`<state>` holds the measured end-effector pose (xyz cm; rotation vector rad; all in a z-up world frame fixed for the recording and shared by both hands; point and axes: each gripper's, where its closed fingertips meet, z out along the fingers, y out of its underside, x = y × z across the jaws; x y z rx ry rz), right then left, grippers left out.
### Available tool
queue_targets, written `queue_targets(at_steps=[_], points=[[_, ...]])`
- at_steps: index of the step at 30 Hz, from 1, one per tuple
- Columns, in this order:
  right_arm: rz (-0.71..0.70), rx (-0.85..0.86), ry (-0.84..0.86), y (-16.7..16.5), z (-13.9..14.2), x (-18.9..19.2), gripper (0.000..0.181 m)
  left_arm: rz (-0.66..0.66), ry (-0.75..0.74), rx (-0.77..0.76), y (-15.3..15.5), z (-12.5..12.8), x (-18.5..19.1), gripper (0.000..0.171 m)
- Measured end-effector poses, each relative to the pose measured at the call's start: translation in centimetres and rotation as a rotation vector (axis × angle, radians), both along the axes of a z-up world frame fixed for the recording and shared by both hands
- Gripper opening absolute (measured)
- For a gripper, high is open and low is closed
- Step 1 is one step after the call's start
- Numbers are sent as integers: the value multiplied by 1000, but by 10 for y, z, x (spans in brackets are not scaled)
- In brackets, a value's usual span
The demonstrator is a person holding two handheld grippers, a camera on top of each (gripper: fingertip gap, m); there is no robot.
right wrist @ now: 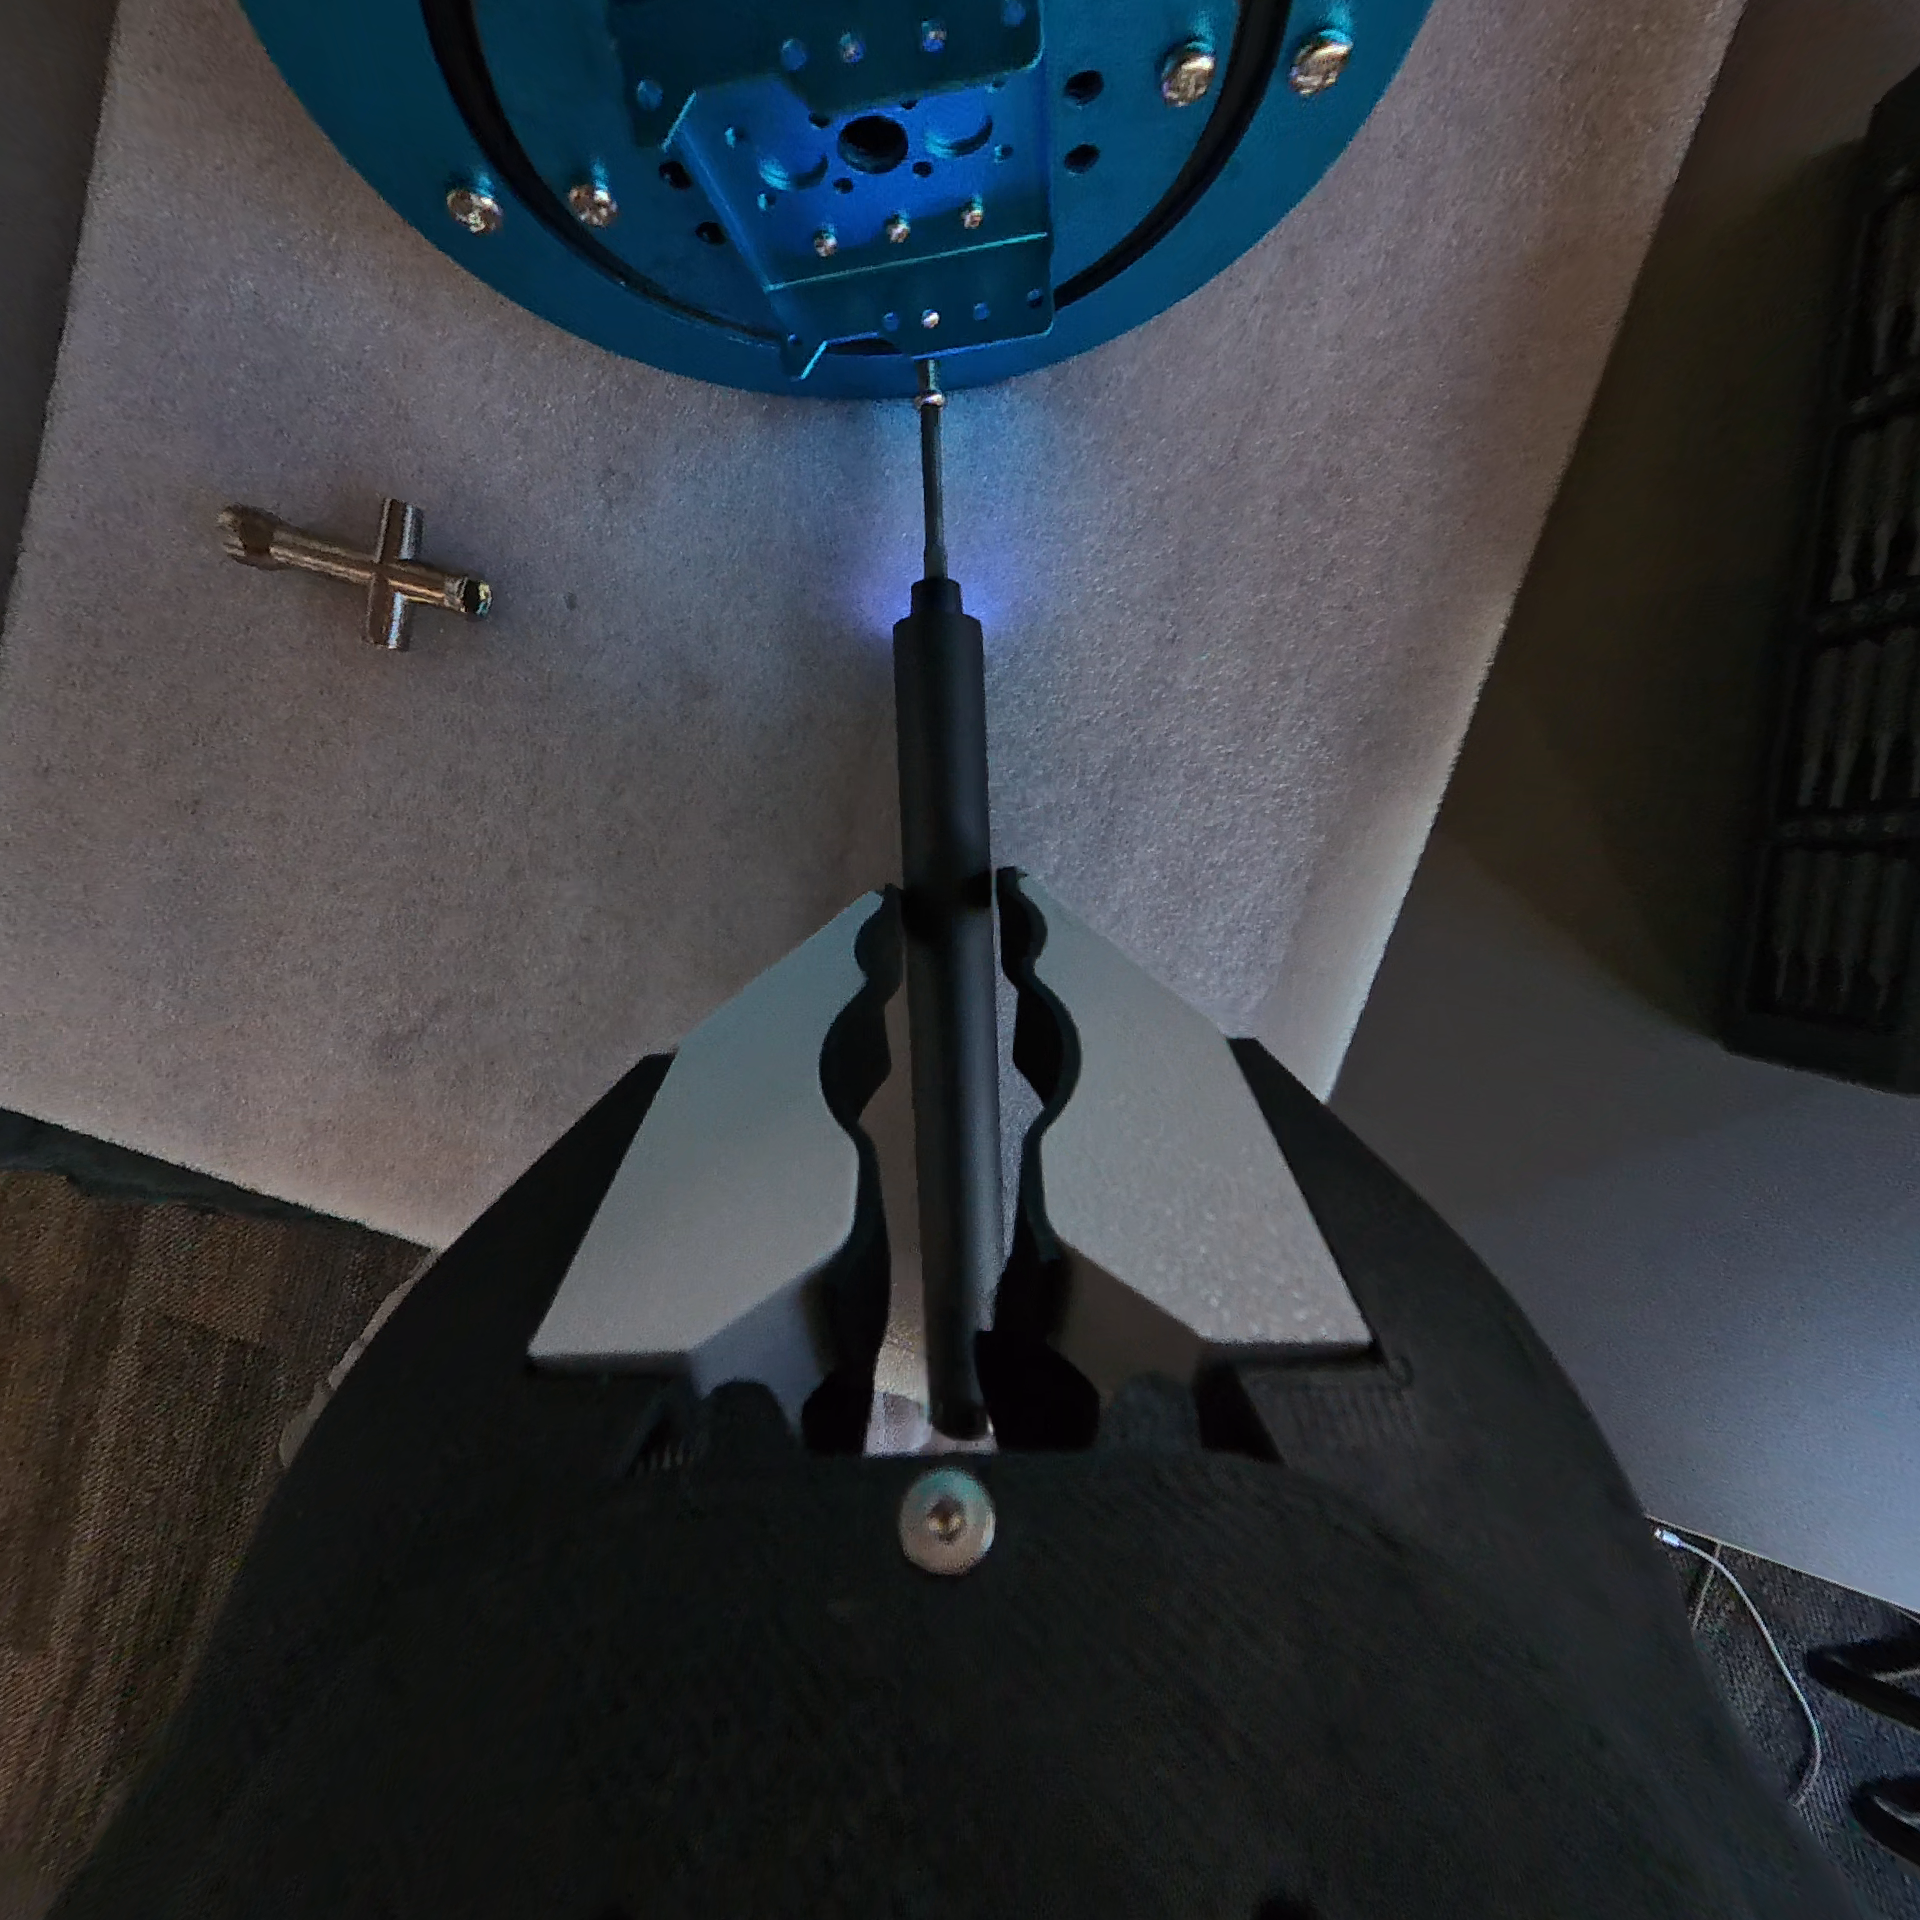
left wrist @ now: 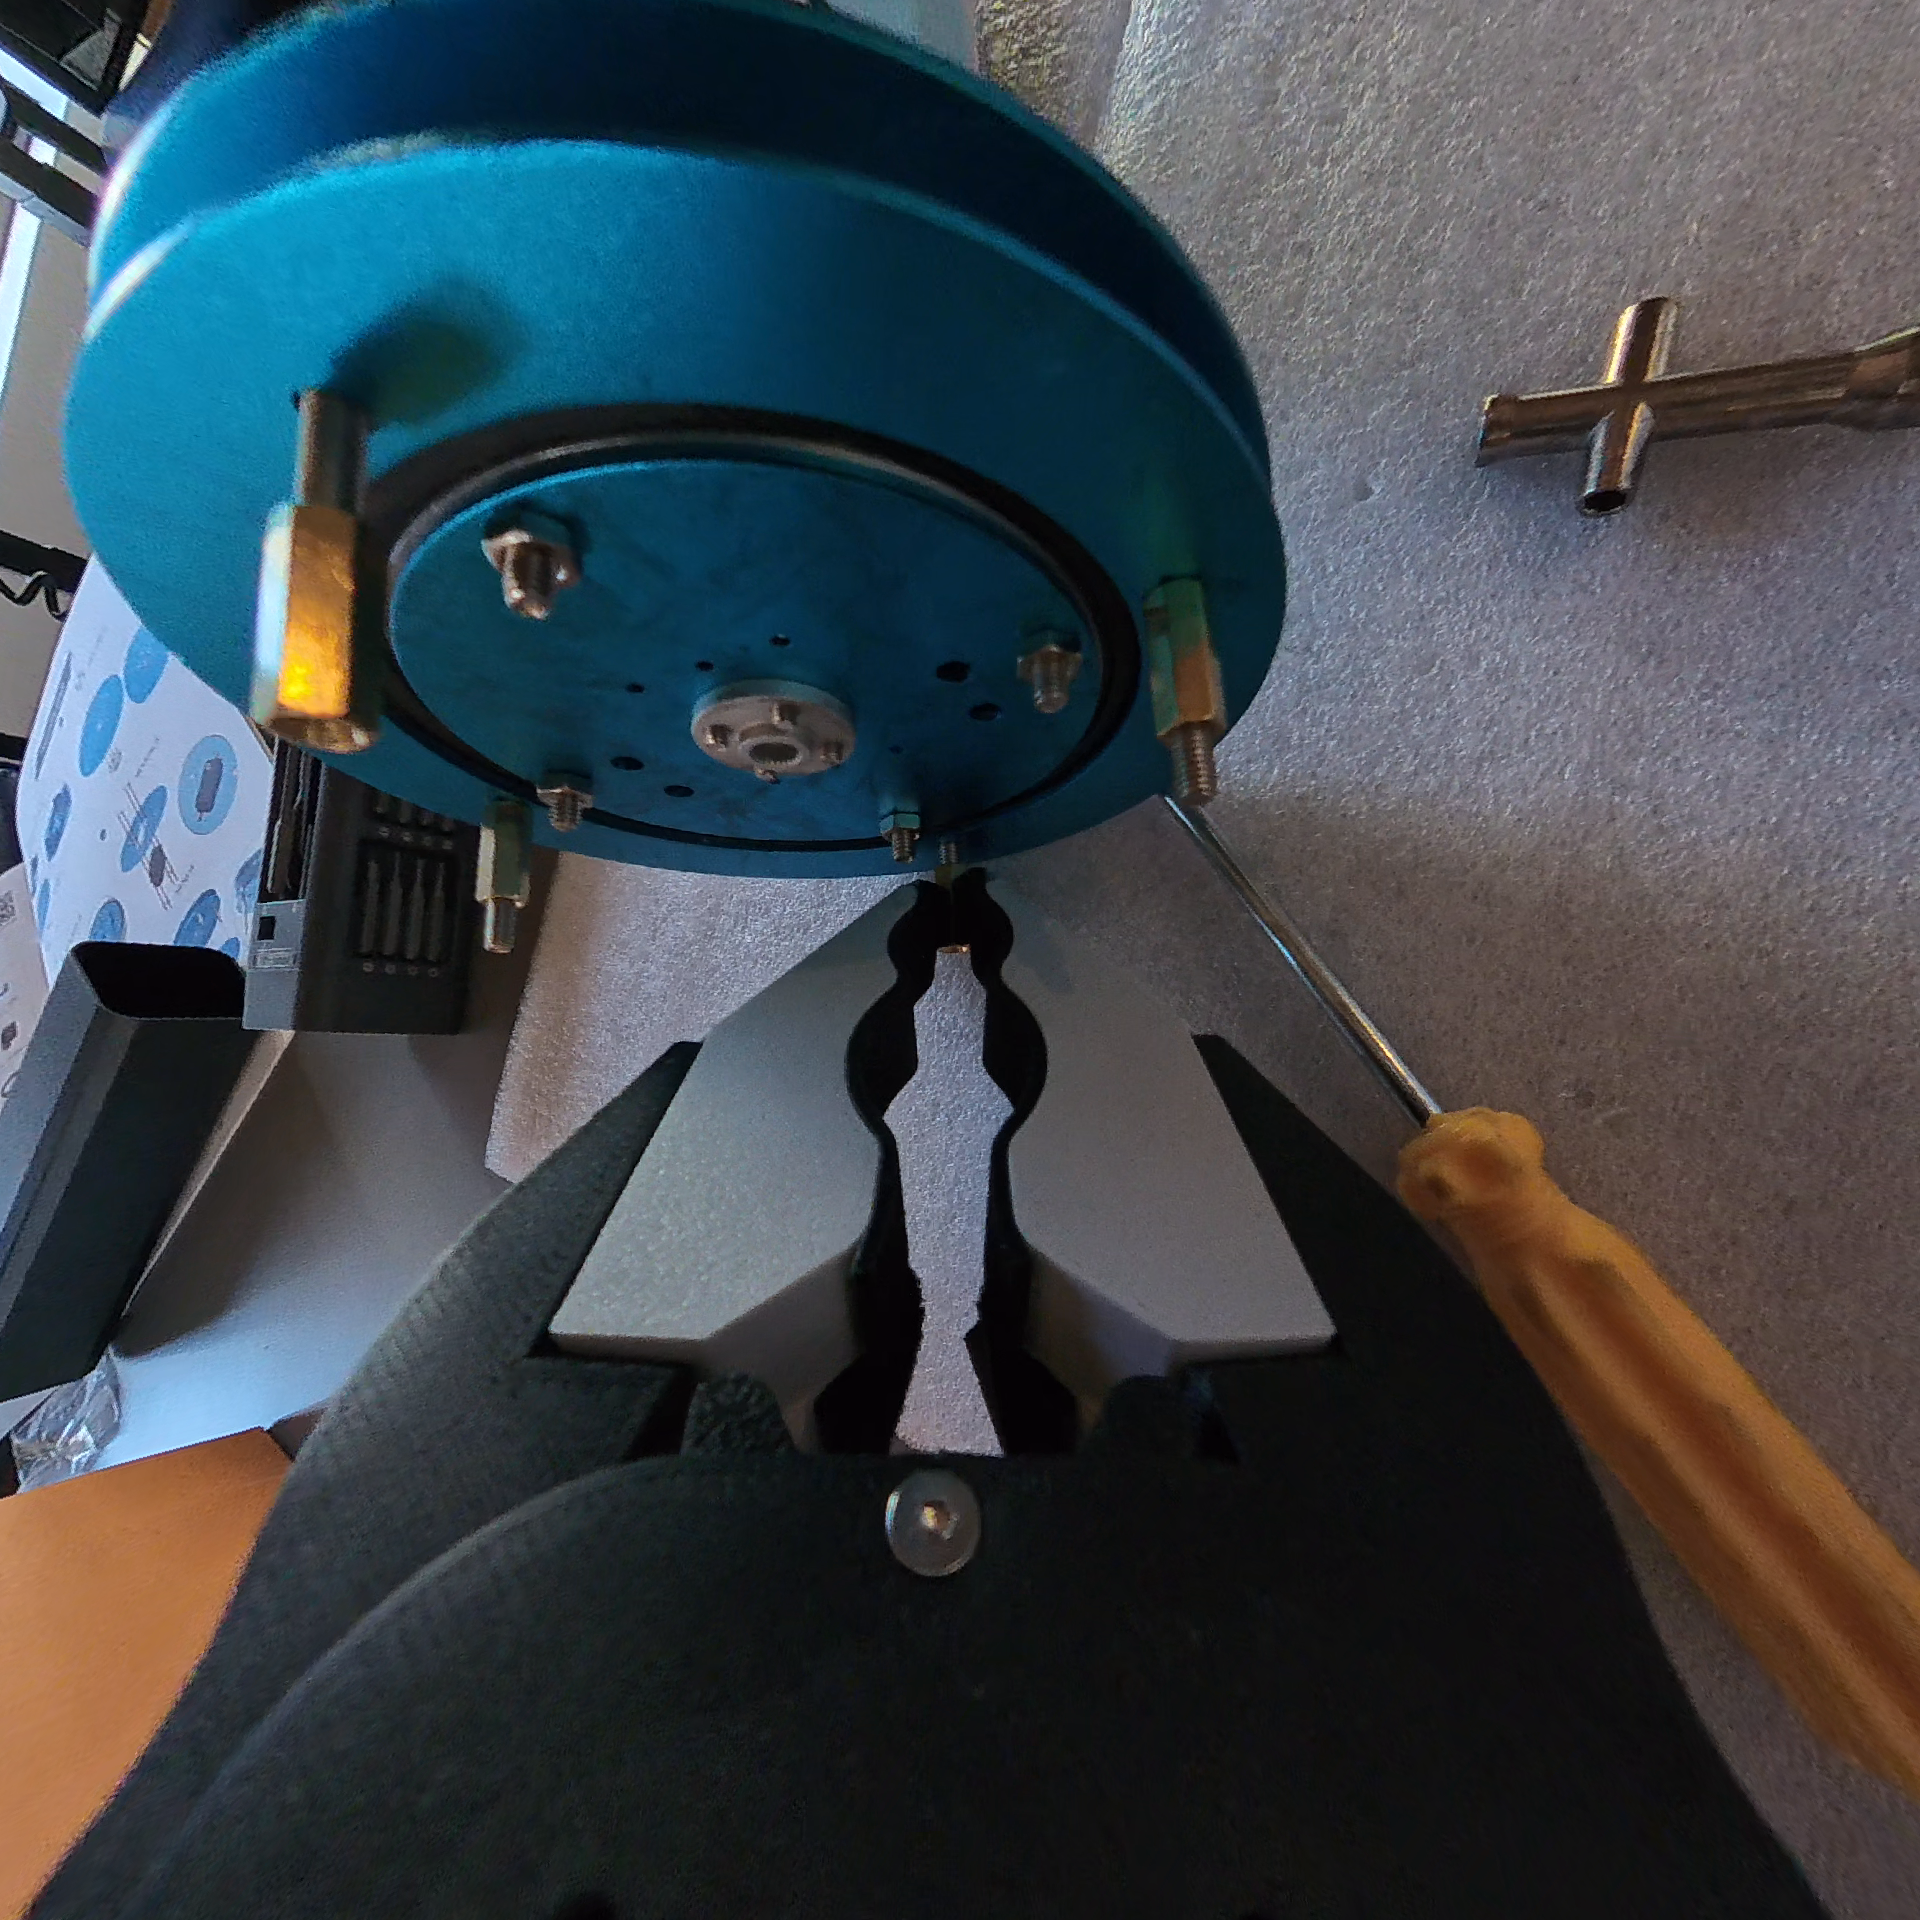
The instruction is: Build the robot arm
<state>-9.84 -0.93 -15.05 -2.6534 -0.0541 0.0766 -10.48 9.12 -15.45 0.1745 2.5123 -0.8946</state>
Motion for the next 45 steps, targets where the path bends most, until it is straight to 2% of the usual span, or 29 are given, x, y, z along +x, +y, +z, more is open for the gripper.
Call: queue_targets(at_steps=[8,13,16,19,23,27,45], points=[[-53,-5,71,0,2,4,15,-7,-8,7,0,0,0,4],[-159,-30,341,-1,2,-2,14,-7,-9,9,-1,0,0,4],[-187,-38,396,-1,2,-2,15,-7,-8,8,-1,0,0,4],[-130,-25,343,-1,2,-2,17,-8,-9,7,-1,0,-1,4],[-33,4,140,0,2,-3,26,-10,-9,6,-1,0,-1,4],[-27,-52,44,-2,-2,0,17,-10,-4,-1,-2,0,-1,4],[-73,-45,69,1,-5,0,15,3,-7,-15,-1,0,0,4]])
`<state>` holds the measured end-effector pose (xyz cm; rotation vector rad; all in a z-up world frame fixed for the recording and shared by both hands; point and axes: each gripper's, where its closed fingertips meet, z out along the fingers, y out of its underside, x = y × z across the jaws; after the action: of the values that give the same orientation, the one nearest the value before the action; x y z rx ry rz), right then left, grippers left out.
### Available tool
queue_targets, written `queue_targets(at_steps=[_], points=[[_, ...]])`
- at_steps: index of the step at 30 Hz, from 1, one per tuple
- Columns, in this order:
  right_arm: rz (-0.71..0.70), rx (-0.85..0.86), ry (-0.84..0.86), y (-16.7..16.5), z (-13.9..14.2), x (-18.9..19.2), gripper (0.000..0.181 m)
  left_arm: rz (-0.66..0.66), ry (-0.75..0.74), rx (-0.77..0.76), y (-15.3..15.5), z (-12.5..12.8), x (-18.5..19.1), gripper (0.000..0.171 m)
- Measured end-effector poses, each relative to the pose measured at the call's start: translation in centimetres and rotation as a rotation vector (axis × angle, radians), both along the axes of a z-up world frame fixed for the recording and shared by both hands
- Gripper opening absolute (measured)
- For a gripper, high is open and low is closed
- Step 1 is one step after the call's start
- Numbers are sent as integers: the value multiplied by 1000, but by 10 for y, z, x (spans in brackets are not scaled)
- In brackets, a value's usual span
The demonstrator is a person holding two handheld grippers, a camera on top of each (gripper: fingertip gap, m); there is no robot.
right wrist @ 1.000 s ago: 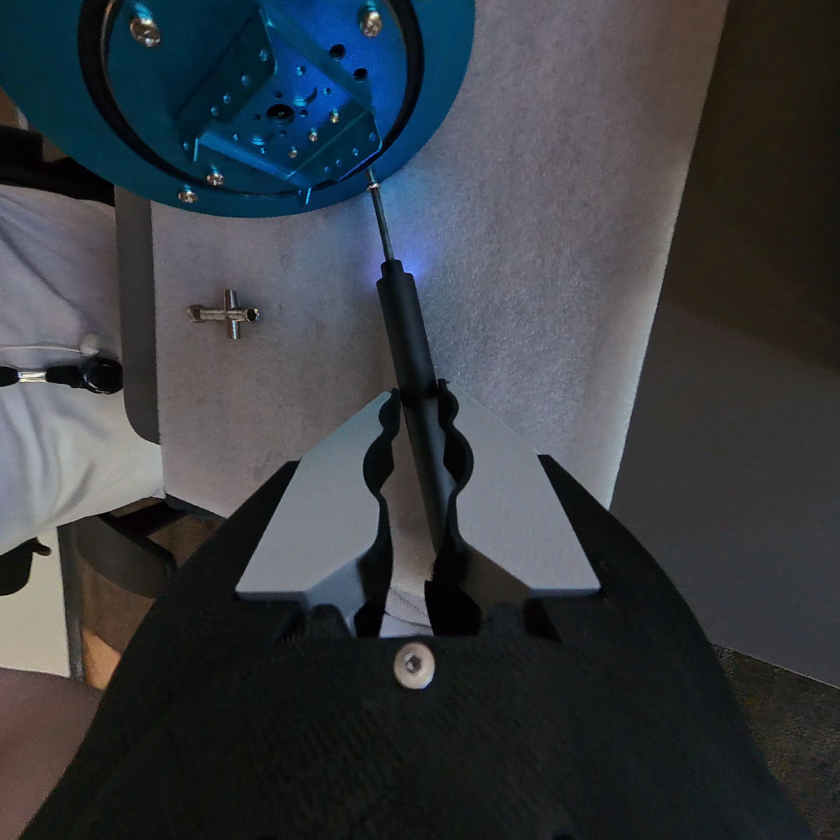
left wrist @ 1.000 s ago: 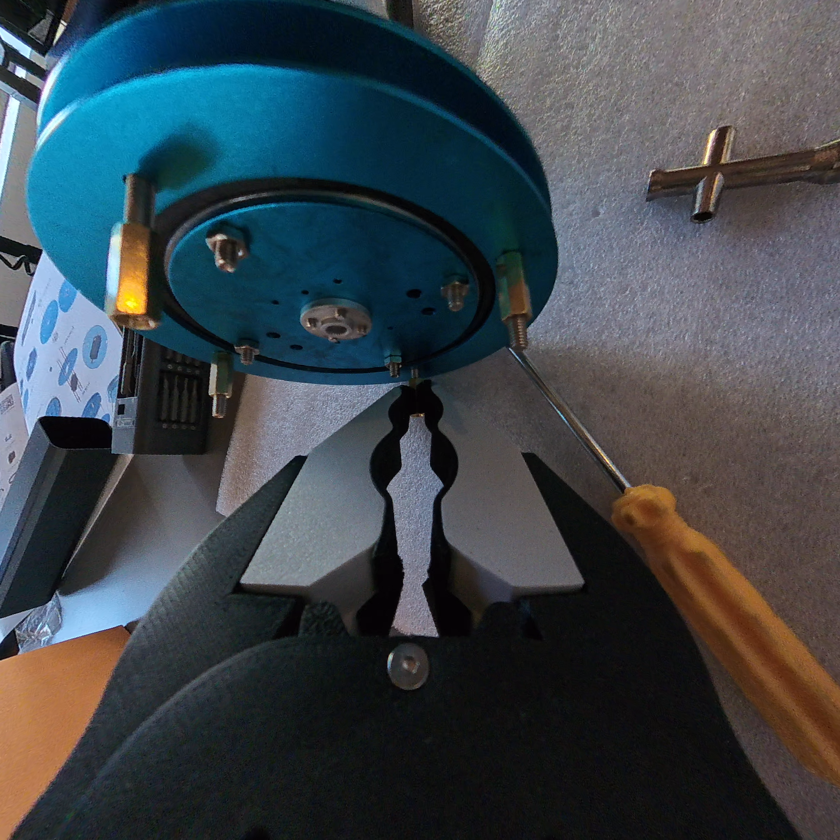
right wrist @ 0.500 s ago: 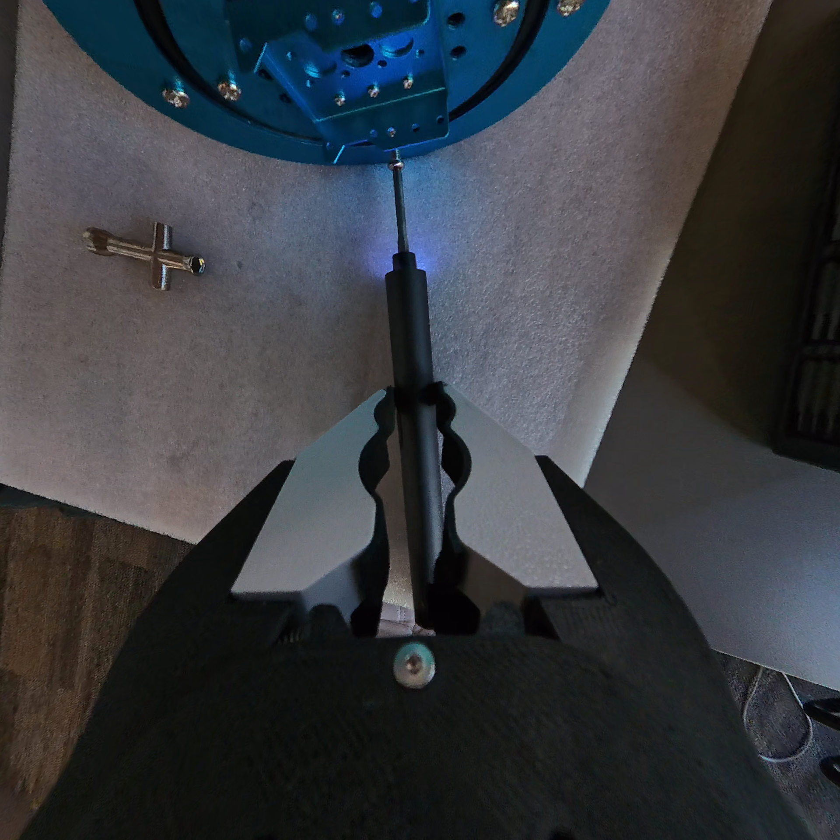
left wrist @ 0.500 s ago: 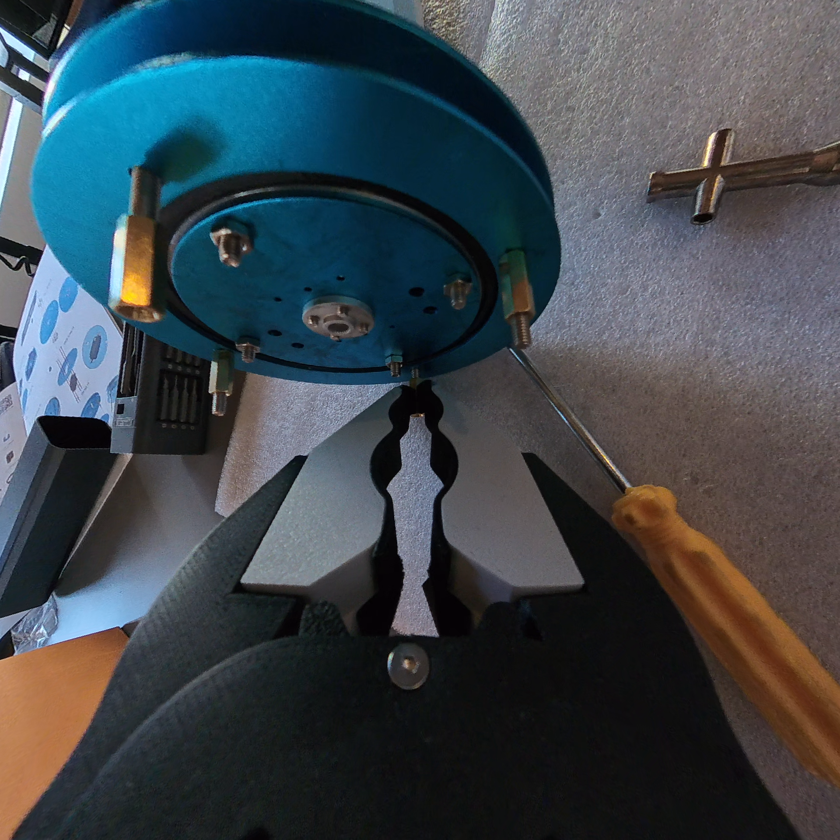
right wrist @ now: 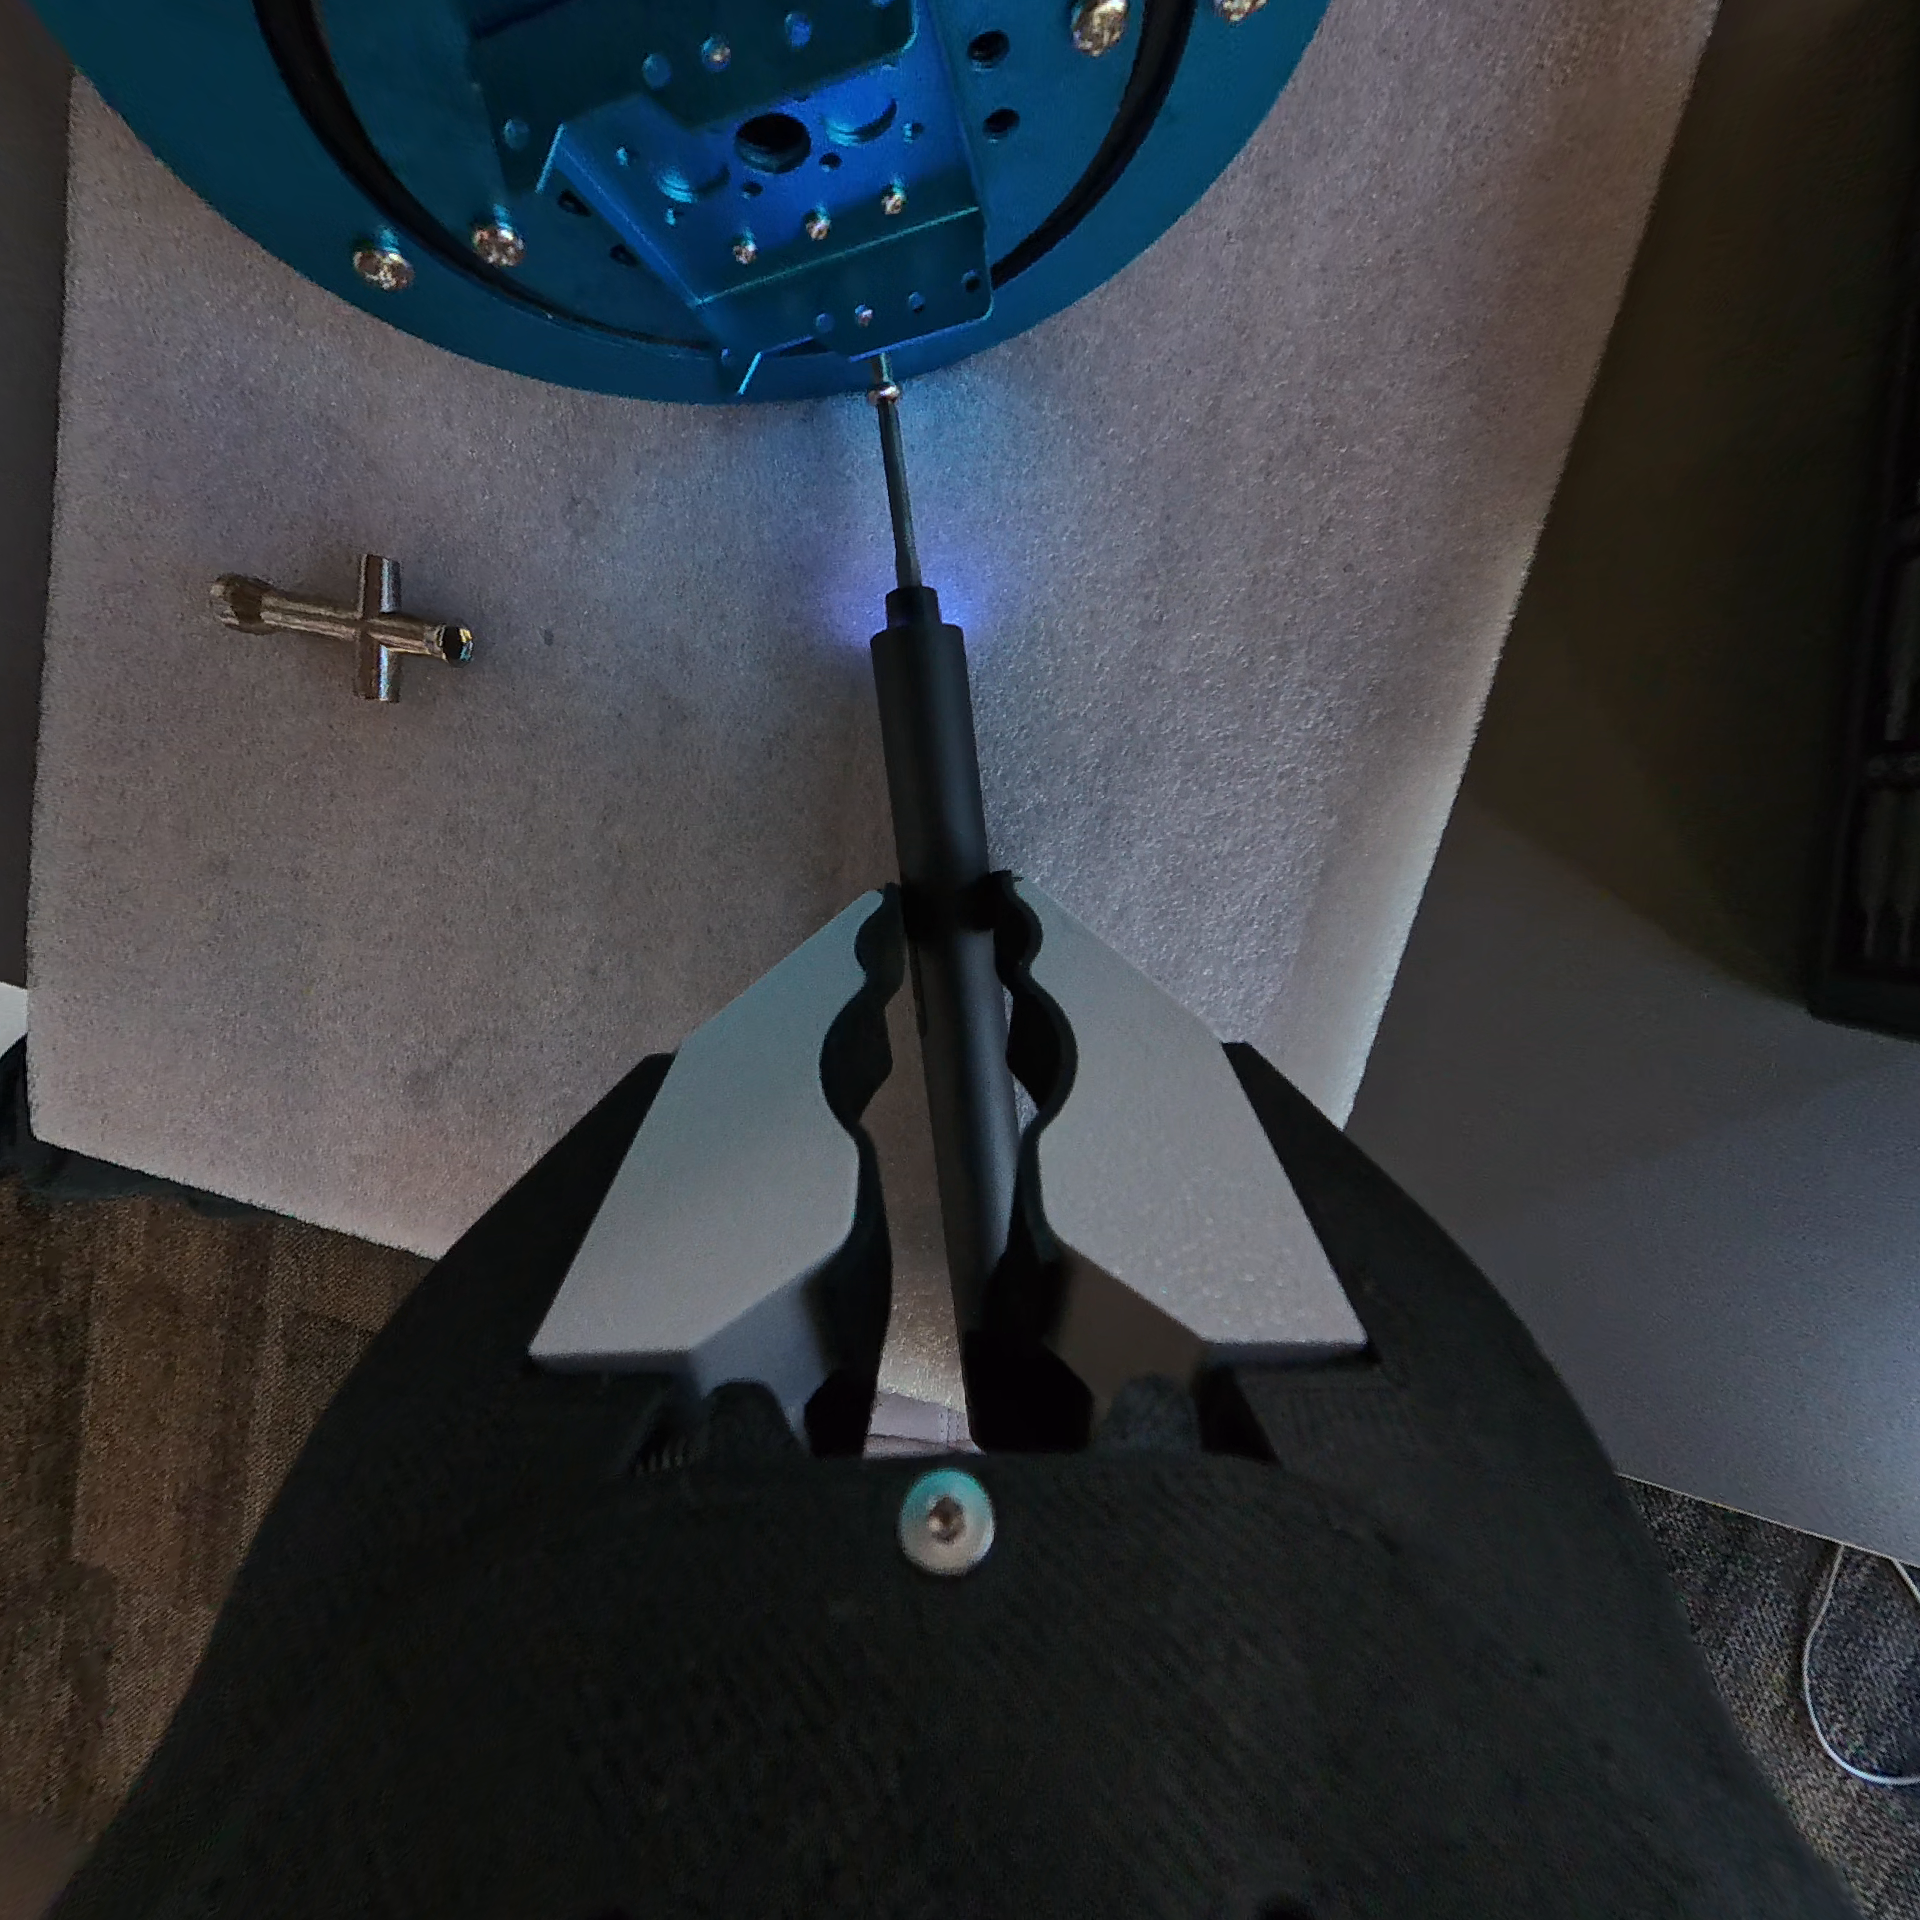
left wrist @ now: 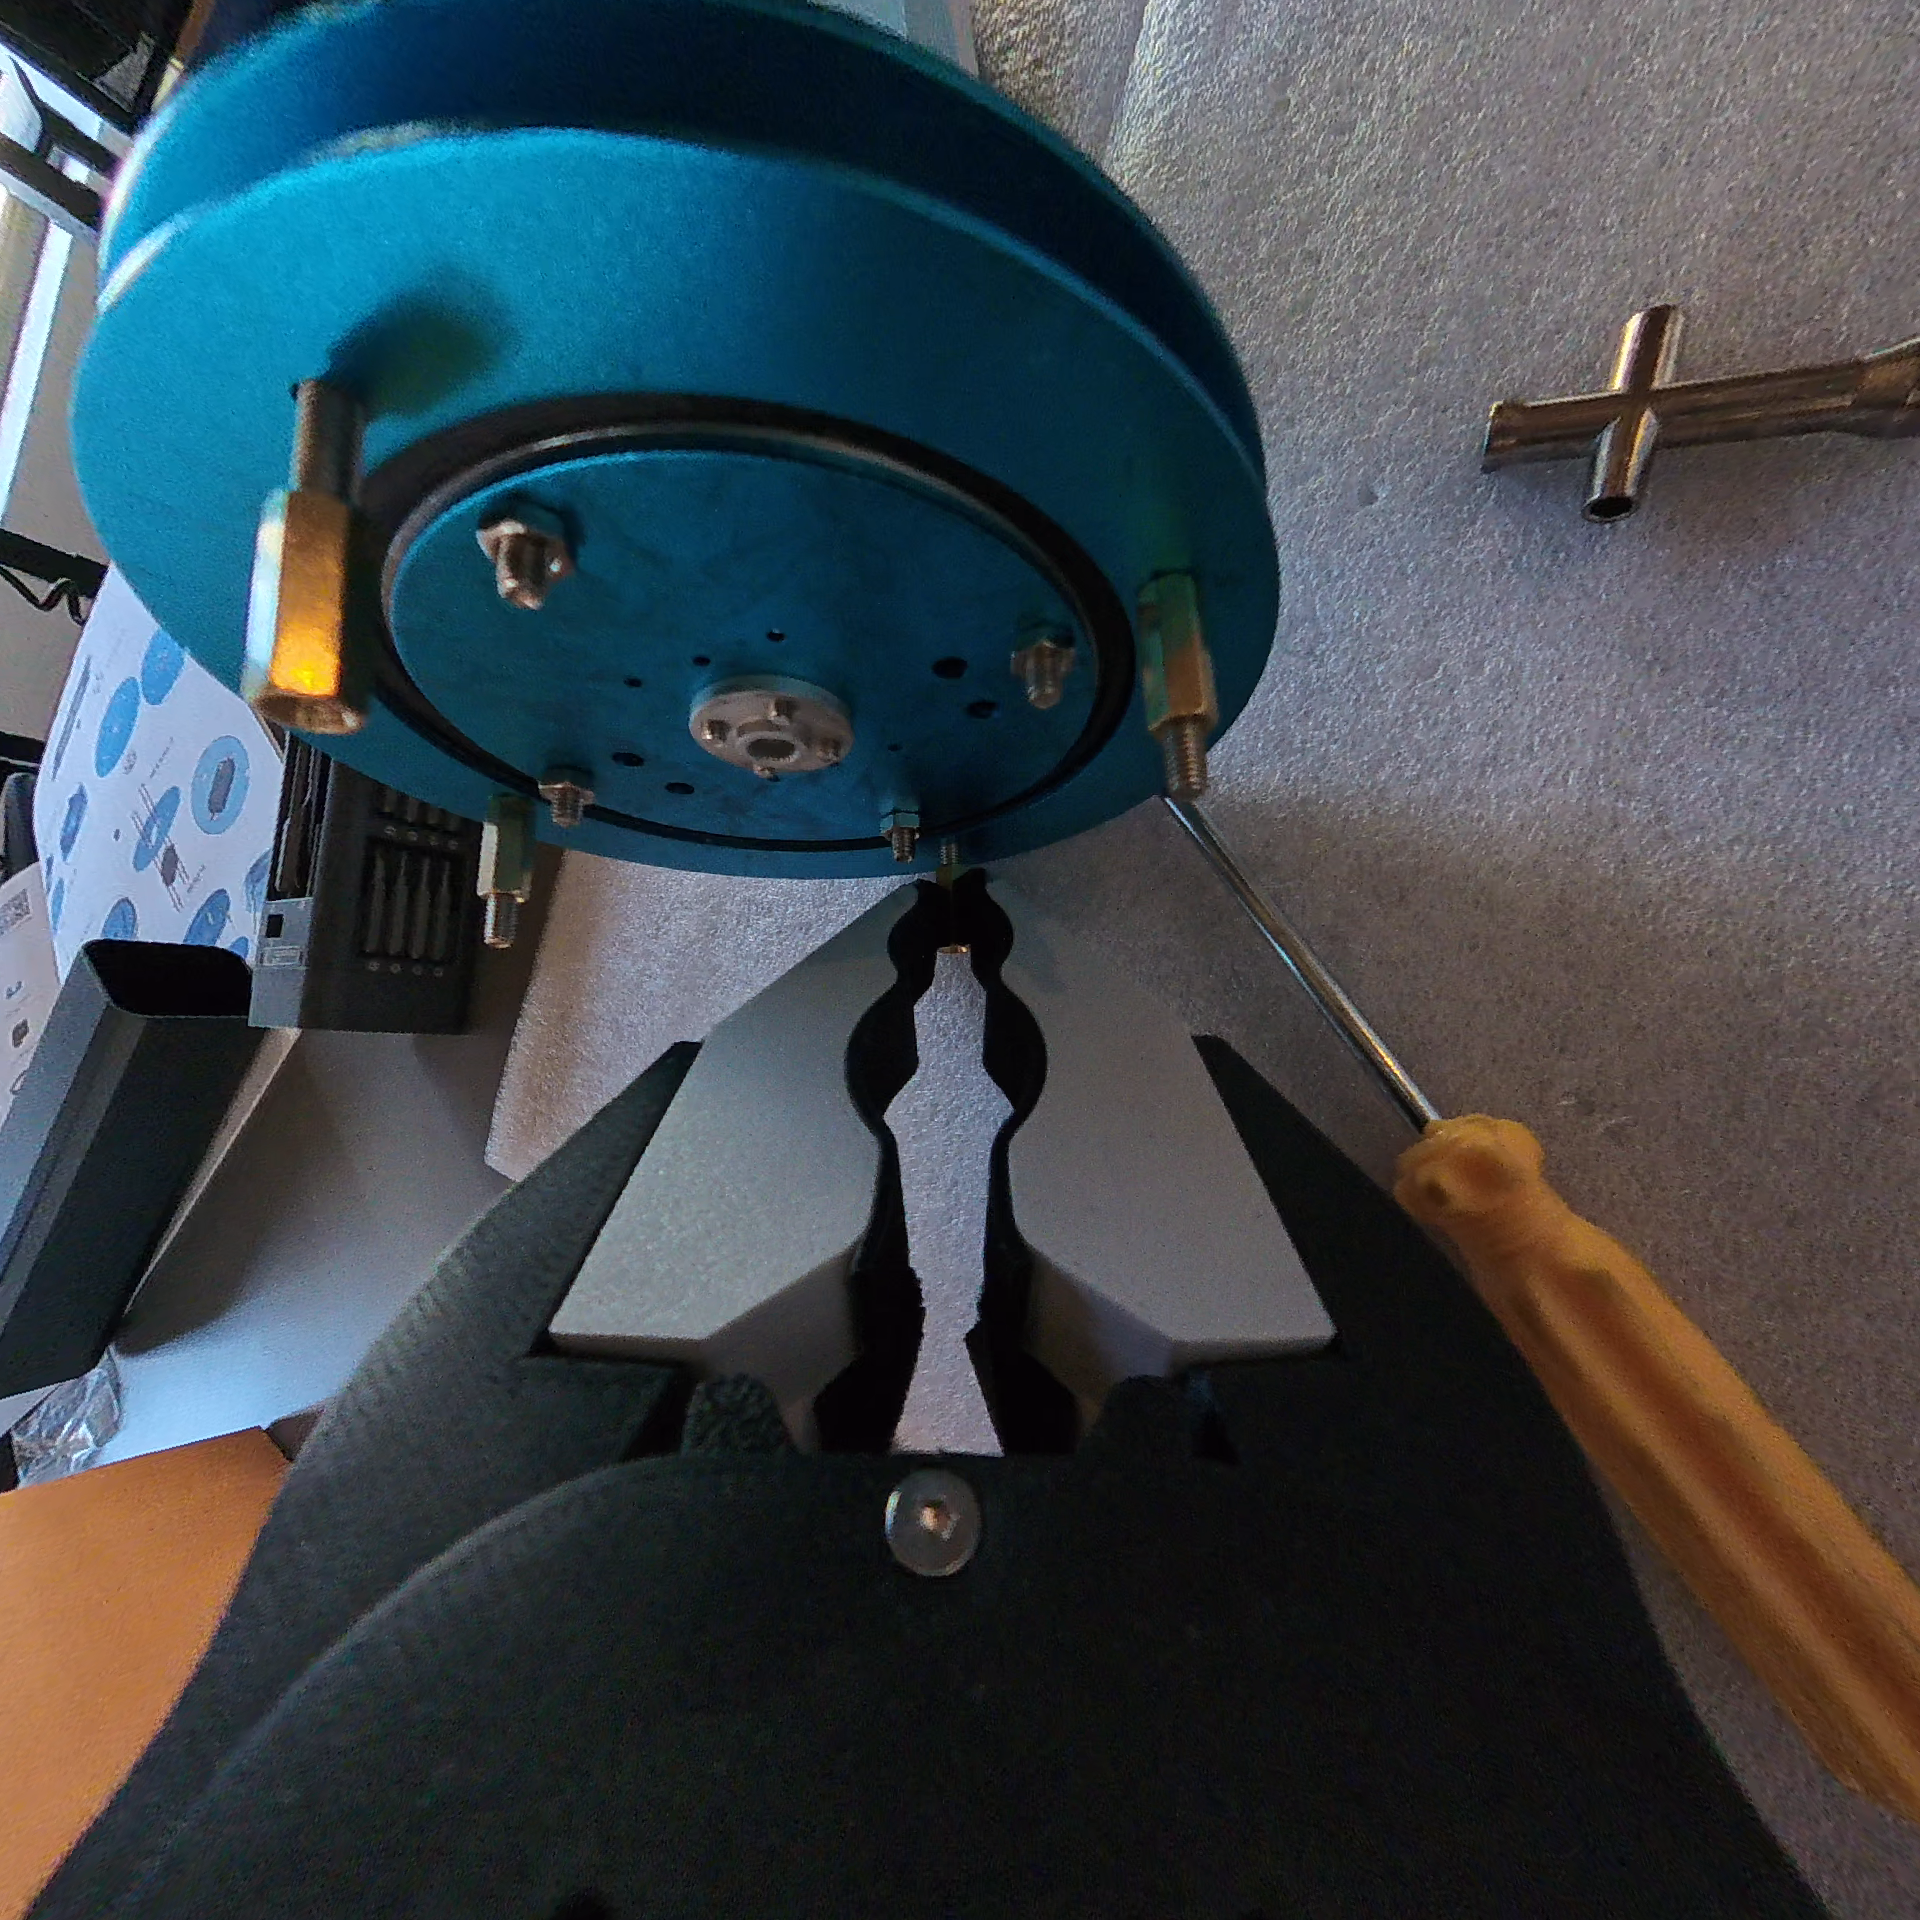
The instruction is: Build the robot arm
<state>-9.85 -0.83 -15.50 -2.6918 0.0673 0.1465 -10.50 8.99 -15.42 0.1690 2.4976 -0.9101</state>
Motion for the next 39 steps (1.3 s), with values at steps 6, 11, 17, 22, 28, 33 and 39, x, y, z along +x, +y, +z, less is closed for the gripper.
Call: queue_targets(at_steps=[6,11,17,22,28,33,39], points=[[41,-24,-52,0,-1,-1,17,9,2,-17,1,0,0,4],[82,-75,-140,0,-1,0,16,9,-4,-18,1,0,0,4],[90,-115,-140,-1,-3,0,15,14,-11,-18,1,0,1,4],[89,-104,-129,-1,-2,0,15,21,-17,-25,1,0,1,4],[66,-79,-103,0,-2,0,15,30,-13,-38,1,1,1,4],[66,-35,-19,-5,0,-3,17,15,-1,-40,1,1,0,4],[32,-16,25,-6,2,-2,16,-17,18,-51,0,0,0,4]])
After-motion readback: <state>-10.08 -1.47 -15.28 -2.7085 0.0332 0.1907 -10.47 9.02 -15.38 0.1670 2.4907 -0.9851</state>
